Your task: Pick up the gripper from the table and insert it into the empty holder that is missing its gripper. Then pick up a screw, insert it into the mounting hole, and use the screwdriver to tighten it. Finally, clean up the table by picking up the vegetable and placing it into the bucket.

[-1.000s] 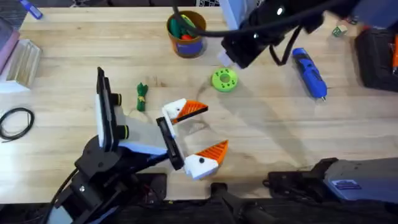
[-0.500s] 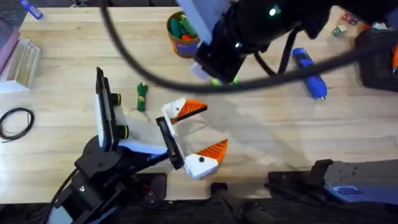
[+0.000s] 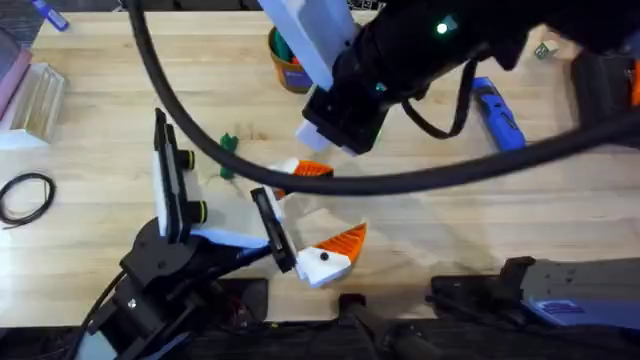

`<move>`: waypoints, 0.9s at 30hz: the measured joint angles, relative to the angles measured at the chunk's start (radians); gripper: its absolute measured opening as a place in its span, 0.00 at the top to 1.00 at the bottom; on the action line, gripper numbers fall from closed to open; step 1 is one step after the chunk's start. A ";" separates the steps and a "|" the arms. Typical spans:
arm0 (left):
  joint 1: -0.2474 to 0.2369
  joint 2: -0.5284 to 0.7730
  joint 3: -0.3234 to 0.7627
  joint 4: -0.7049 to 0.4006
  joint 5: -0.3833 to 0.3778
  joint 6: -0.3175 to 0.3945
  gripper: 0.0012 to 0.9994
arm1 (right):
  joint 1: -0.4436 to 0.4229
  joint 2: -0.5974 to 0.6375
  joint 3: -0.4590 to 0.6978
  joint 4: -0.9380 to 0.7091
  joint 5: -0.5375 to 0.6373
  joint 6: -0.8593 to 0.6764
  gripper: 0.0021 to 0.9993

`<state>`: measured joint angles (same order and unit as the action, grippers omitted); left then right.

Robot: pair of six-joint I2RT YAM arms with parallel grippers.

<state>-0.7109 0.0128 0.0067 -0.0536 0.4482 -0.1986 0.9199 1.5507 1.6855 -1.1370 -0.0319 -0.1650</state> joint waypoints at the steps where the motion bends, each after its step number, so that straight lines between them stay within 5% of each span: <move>1: 0.000 0.000 0.000 0.000 0.000 0.000 0.01 | 0.000 -0.002 0.000 0.000 -0.007 0.000 0.99; 12: 0.000 0.000 0.000 0.000 0.000 0.000 0.01 | 0.018 0.000 0.000 0.004 -0.175 0.001 0.99; 27: 0.000 0.000 0.000 0.000 -0.001 0.059 0.01 | 0.028 0.049 0.000 0.002 -0.202 0.001 1.00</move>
<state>-0.7109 0.0128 0.0067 -0.0536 0.4477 -0.1394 0.9478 1.5999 1.6859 -1.1347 -0.2340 -0.1641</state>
